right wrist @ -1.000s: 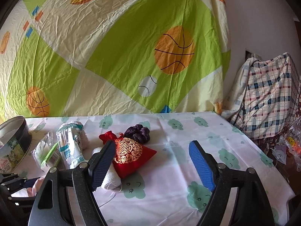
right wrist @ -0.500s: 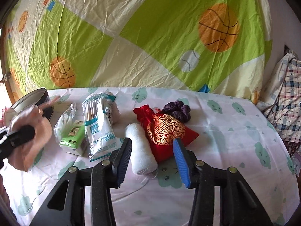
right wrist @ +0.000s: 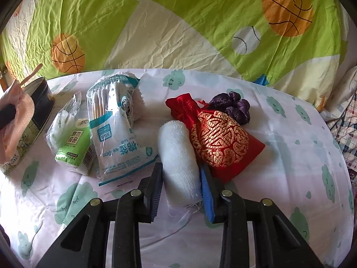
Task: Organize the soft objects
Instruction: 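Grasp the pink cloth with the left tool while the right tool grasps the white bandage roll, then carry pink cloth and bandage roll into the tin and release both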
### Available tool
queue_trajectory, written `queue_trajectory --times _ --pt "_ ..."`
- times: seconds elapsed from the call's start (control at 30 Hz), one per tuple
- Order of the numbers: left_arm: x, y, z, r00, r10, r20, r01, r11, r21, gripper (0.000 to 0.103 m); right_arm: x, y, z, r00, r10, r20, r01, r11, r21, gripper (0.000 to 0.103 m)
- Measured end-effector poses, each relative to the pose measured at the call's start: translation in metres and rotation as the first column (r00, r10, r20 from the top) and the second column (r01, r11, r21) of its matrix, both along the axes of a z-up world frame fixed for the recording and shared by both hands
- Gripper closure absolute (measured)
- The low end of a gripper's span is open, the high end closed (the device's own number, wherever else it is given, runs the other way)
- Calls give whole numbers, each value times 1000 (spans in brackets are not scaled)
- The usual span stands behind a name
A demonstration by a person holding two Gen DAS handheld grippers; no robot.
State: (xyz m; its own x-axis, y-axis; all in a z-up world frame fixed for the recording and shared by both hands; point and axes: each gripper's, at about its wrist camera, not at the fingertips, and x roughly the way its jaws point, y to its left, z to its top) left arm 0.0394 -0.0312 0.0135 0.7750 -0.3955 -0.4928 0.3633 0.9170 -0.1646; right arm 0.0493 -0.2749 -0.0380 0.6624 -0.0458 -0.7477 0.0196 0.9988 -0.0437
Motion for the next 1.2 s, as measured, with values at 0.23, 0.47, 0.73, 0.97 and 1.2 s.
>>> queue_trajectory --times 0.23,0.47,0.73,0.97,1.2 --pt "-6 -8 0 999 -4 40 1 998 65 90 -42 -4 23 985 -38 166 22 995 96 71" --pt "-2 4 6 998 47 50 -49 998 41 90 -76 32 43 935 -105 339 69 991 118 71" --pt "0 24 13 992 109 69 -110 994 17 90 -93 76 54 872 -152 465 119 988 100 70" --pt "5 42 15 983 161 90 -164 986 30 90 -90 108 56 858 -138 495 108 990 88 70" --pt "9 64 16 970 214 117 -221 974 51 90 -87 132 58 842 -133 523 101 991 90 70"
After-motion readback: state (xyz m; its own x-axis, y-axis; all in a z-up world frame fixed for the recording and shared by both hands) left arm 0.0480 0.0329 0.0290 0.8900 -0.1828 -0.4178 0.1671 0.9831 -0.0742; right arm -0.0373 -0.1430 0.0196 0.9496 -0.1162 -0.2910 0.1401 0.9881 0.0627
